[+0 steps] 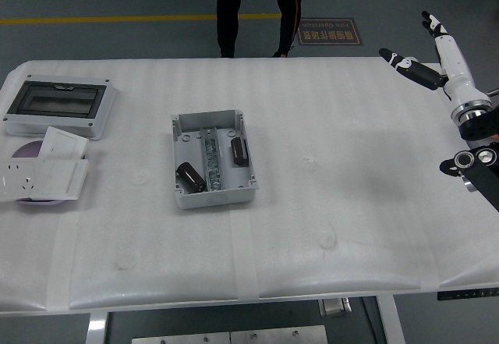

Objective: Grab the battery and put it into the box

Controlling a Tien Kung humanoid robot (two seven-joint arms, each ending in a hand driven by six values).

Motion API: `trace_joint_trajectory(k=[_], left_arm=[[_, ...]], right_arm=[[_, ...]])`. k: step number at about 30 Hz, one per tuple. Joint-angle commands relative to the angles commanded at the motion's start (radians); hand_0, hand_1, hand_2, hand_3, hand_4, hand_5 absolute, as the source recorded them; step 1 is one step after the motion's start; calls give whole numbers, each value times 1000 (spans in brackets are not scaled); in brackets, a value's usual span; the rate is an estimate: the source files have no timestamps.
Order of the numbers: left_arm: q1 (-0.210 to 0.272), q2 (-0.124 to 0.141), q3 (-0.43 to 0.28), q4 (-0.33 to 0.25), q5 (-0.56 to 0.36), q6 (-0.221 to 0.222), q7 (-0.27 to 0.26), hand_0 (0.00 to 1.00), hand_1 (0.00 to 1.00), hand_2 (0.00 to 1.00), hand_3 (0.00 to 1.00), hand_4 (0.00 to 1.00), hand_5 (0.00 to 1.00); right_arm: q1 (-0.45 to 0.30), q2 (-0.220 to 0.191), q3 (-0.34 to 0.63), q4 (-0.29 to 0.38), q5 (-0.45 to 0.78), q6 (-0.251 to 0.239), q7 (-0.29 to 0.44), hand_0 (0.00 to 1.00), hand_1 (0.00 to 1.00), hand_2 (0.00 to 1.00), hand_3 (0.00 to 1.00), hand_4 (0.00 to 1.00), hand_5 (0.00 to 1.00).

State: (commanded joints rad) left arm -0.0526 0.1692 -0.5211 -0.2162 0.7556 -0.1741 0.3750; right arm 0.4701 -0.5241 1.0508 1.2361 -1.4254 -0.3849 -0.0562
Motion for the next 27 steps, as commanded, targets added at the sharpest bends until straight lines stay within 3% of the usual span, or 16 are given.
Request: trace_joint_trajectory(k=[14,27], left_arm=[[-1,-3,0,0,-5,6,-5,569,654,604,549,478,421],[-2,-3,5,0,-12,8,-5,570,654,610,552,482,412]], right_arm=[[-67,3,115,65,-100,3,-23,998,998,987,998,971,666],[-109,0,179,73,-150,4,-43,998,998,989,998,960,678]])
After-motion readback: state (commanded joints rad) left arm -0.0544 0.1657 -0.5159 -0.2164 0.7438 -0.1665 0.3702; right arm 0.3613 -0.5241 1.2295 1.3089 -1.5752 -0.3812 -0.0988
